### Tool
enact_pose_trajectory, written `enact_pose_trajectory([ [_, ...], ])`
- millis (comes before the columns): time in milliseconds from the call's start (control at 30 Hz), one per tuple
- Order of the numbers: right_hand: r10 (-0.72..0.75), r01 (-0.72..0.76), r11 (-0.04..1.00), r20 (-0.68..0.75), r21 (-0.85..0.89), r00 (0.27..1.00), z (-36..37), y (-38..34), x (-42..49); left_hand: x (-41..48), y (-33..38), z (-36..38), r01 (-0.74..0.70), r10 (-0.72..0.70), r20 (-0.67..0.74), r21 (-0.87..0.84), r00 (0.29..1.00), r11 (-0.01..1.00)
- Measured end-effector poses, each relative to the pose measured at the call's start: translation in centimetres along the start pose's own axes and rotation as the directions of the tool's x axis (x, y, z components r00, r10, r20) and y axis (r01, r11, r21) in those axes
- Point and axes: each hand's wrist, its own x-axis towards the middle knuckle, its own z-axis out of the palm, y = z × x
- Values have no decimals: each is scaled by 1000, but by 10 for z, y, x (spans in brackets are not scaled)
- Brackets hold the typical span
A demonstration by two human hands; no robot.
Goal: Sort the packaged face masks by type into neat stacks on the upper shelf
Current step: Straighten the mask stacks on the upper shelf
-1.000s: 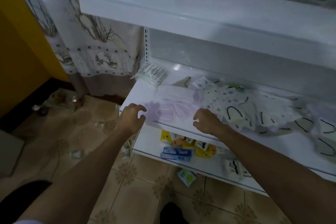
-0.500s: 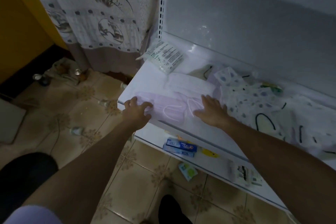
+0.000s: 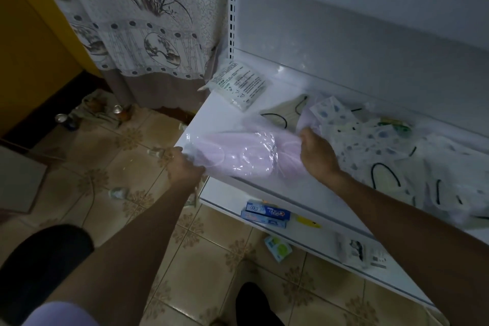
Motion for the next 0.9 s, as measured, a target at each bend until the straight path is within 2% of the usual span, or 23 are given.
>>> enact_pose_trajectory([
  [33,36,-30,997,-83,76,996,-2,3,7,-2,0,-1,-16,16,9,2,1000,1000],
  [100,134,-110,979,-138,169,981,-9,5,18,-3,1,-5,-38,38,11,-8,999,999],
  [133,169,-145,974,-131,172,977,-8,8,20,-1,-1,-7,-41,41,13,-8,999,999],
  [200,176,-173,978,-13,117,984,0,15,22,7,-6,-11,-48,50,45,-54,998,997],
  [267,165,-164,986,58,-23,985,10,20,20,13,-10,-14,-27,37,89,-118,995,993],
  [333,91,-91,990,-10,-112,996,20,14,13,15,-10,-12,57,-35,101,-224,994,973],
  [367,4,-5,991,-5,-136,1000,26,8,6,16,-8,-10,111,-87,96,-290,992,951],
  [433,-169,199,962,165,-186,972,38,-5,-8,18,-3,-8,211,-199,69,-380,977,901],
  [500,-178,265,936,337,-231,925,45,-12,-17,22,-3,-12,243,-238,62,-390,969,888],
  [533,-148,249,938,370,-242,917,45,-12,-17,21,0,-16,249,-235,87,-416,968,875],
  [700,20,98,958,405,-268,914,42,-5,-13,22,8,-36,326,-293,174,-713,940,621],
  [767,32,44,974,325,-223,945,43,1,-17,21,2,-37,330,-278,203,-762,939,557],
  [800,36,11,981,242,-193,970,45,5,-20,20,-3,-36,332,-258,219,-754,941,567],
  [833,53,-25,985,158,-173,986,45,8,-21,18,-10,-33,333,-234,237,-707,943,625],
  [900,133,-118,984,107,-134,985,46,13,-21,15,-24,-26,296,-192,243,-532,951,793],
])
